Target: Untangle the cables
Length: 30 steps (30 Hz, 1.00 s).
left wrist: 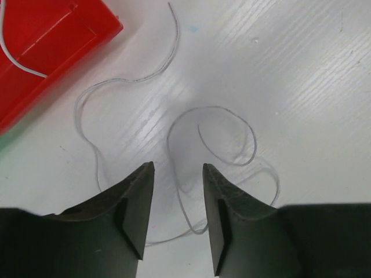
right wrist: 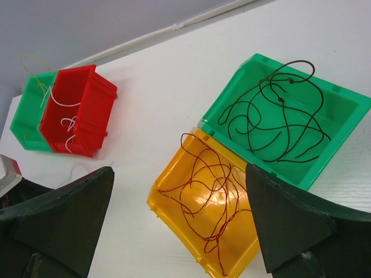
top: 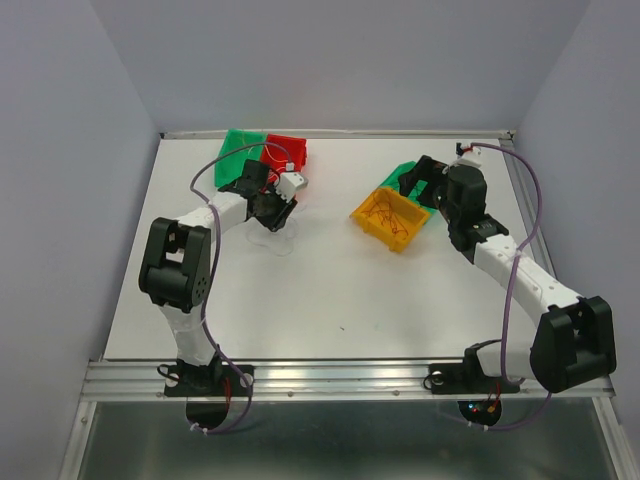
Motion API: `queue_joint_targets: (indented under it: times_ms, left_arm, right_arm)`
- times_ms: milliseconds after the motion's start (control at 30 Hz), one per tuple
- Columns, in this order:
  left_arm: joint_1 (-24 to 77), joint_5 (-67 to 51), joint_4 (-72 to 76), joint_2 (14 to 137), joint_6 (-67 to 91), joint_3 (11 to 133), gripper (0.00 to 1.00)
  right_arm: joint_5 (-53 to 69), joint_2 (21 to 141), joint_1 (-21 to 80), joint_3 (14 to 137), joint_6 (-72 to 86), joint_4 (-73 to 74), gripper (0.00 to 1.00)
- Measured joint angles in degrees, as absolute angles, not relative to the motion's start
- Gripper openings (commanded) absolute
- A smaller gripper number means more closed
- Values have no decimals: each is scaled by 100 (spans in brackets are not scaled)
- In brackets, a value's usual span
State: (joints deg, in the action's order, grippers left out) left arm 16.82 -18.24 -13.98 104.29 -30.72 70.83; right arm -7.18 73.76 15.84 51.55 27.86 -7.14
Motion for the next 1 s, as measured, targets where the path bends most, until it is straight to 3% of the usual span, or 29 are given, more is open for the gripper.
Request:
queue_joint_targets:
  times_ms: [167,233,400,467,1000]
  left_arm:
    - [1682,-1584,-904,10427,-3052,6816,60]
    - [1682,-1472,-742,10427,-3044,6814,71]
    - [1682,-1175,-362,10418,-2995,6731,87]
    - [1682,-1039,-263,10388,-2976,6626,99]
    - [1612,-1083,-340,10355,-2978,6534,99]
  right_arm:
    - [-698,7376,1584,5153,2788,-733,100]
    - [-692,7376,1584,5146,2788,-742,100]
    - [-681,7376,1584,5050,2788,-775,100]
    - [-676,7376,1584,5050,2788,-788,100]
    - [-609,7352,1584,5050,2786,-799,100]
